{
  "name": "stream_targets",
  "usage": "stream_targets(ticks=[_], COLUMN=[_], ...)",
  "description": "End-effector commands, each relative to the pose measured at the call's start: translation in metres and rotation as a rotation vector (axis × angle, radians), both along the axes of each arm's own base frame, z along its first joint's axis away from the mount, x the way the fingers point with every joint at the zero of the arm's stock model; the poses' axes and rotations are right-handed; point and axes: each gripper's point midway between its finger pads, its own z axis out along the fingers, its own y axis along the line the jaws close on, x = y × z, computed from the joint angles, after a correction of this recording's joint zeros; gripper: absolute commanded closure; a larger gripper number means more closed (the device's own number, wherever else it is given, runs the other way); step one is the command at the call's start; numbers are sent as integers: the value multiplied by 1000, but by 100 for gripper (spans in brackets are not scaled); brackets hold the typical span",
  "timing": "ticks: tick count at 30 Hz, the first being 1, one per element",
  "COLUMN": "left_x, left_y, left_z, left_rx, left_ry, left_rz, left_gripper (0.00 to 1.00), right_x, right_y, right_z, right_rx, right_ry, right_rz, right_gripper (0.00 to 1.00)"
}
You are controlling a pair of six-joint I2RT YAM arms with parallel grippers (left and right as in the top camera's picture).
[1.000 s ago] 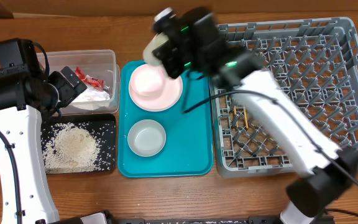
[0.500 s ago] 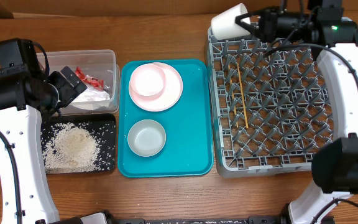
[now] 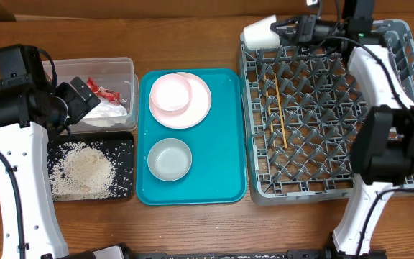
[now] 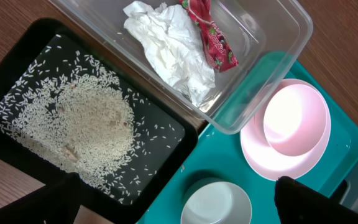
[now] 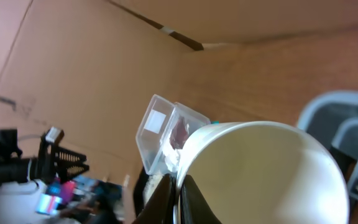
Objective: Sort waste into correct bins and load items into the dishwasher
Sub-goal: 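Lift the white cup and carry it to the rack's top left corner, then lower the cup upside down into the rack and release it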
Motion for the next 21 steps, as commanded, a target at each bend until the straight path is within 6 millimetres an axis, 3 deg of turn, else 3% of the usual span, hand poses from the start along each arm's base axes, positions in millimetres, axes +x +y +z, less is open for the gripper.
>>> stream_targets(ticks=[1,13,21], left_x=[0,0,0], left_y=[0,0,0], left_z=[-2,-2,-2], left_rx=[-6,-6,-6], left_ry=[5,5,5], left_rz=[3,3,3], left_gripper=[0,0,0], right_x=[1,9,14], right_y=[-7,-18,-21], right_z=[-4,-42,-45], right_rx=[43,35,9], right_ry=[85,178,156], right_rz=[-7,-49,-76], right_gripper=[96,96,96])
